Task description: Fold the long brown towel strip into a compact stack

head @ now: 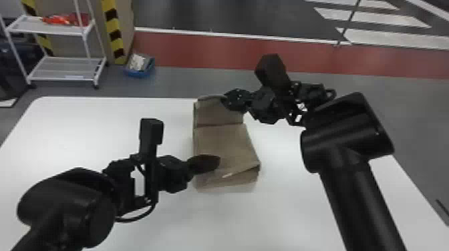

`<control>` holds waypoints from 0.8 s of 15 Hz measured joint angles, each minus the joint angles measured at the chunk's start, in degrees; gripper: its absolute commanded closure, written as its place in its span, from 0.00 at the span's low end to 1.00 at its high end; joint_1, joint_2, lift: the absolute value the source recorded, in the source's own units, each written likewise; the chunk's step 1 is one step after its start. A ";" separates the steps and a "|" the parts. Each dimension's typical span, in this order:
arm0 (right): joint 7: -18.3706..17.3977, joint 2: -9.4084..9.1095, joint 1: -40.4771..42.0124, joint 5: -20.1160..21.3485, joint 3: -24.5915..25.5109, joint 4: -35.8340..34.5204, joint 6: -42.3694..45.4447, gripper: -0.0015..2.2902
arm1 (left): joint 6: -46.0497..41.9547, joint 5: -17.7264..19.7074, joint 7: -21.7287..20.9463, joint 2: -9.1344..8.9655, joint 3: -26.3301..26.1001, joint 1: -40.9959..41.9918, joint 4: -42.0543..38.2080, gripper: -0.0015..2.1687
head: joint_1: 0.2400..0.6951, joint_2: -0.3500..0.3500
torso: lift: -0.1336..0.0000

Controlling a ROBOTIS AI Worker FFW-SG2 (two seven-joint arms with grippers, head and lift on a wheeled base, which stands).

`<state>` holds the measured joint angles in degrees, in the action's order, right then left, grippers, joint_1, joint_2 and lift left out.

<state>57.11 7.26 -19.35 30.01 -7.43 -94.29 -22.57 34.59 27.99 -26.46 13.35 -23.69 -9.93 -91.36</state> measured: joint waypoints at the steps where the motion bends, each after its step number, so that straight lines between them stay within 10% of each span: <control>1: 0.14 -0.43 -0.10 0.18 -0.63 0.04 0.16 0.63 | 0.00 -0.12 0.01 -0.05 -0.08 -0.07 0.15 0.70 | 1.00 0.32 | 0.06; 12: 2.62 2.04 2.46 1.49 -1.42 -2.27 -0.44 0.63 | -0.19 -6.12 1.16 -0.68 -1.54 -0.58 3.68 0.70 | 1.00 0.33 | 0.06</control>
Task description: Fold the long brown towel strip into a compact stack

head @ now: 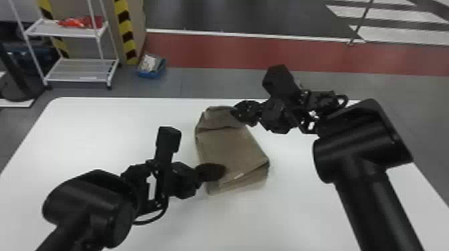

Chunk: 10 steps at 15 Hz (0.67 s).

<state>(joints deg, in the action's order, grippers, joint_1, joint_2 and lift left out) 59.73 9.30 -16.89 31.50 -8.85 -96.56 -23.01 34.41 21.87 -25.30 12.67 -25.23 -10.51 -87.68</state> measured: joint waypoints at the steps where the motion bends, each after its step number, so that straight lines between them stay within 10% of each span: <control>1: 0.69 0.50 0.20 -0.28 0.18 -0.32 0.01 0.63 | 0.00 -0.37 0.24 -0.23 -0.13 -0.22 0.50 0.70 | 1.00 0.32 | 0.06; 10: 6.57 5.03 1.95 -3.48 2.51 -3.24 0.60 0.63 | 0.00 -2.99 2.68 -1.22 -1.66 -3.09 3.81 0.70 | 1.00 0.28 | 0.06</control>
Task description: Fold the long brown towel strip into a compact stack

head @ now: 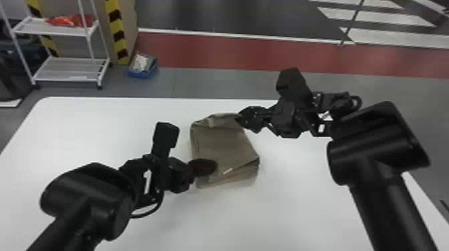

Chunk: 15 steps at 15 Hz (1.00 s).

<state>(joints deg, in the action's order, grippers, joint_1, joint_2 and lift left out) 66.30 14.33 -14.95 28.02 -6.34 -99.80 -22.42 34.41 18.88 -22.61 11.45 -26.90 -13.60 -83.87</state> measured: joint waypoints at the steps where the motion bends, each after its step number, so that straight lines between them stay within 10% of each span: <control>1: 0.39 0.58 -0.21 0.04 0.10 0.04 0.00 0.63 | 0.00 -0.16 0.04 -0.06 -0.09 -0.12 0.12 0.70 | 1.00 0.28 | 0.06; 7: 0.46 2.87 -1.83 1.25 -0.36 4.58 1.15 0.62 | 0.18 -1.14 0.22 -0.11 -0.76 -0.56 0.20 0.70 | 1.00 0.24 | 0.06; 15: 0.23 1.00 -3.11 1.88 -6.90 10.96 3.81 0.61 | 0.00 -1.89 0.30 0.04 -0.95 -1.08 0.19 0.70 | 1.00 0.31 | 0.06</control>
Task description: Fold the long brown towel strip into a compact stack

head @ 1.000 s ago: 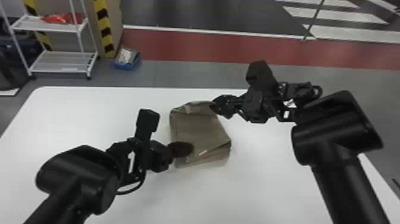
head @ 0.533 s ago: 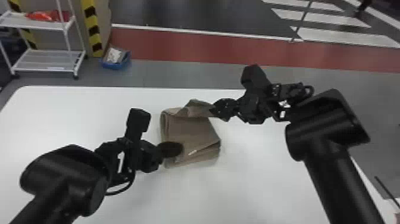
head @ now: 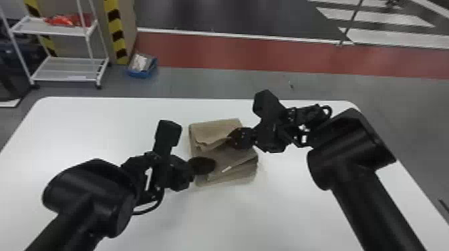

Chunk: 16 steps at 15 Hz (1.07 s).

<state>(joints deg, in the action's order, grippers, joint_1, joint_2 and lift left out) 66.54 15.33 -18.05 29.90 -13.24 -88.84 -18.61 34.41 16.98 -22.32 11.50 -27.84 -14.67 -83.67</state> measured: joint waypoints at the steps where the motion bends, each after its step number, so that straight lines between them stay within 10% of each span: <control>1: 0.17 0.01 -0.03 0.24 -0.08 0.46 0.01 0.61 | 0.00 -0.21 0.00 0.11 0.13 -0.01 0.00 0.70 | 1.00 0.31 | 0.06; 7: -0.27 0.04 0.56 0.00 0.36 0.86 -0.89 0.53 | -0.73 -1.45 0.00 0.27 0.47 -0.05 0.00 0.70 | 1.00 0.31 | 0.06; 12: -1.72 -0.23 1.26 -2.45 2.27 0.82 -1.45 0.15 | -1.38 -1.90 -0.70 0.61 0.33 0.03 -0.44 0.70 | 1.00 0.30 | 0.06; 16: -1.66 -0.30 2.35 -6.77 5.38 0.24 -1.17 0.13 | -3.15 -2.35 -2.09 0.81 0.16 0.25 -0.53 0.70 | 1.00 0.29 | 0.06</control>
<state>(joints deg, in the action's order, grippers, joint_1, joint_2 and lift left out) 64.87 15.03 -15.70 23.13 -7.86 -88.60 -19.77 31.26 14.63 -24.41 12.30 -27.68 -14.42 -84.20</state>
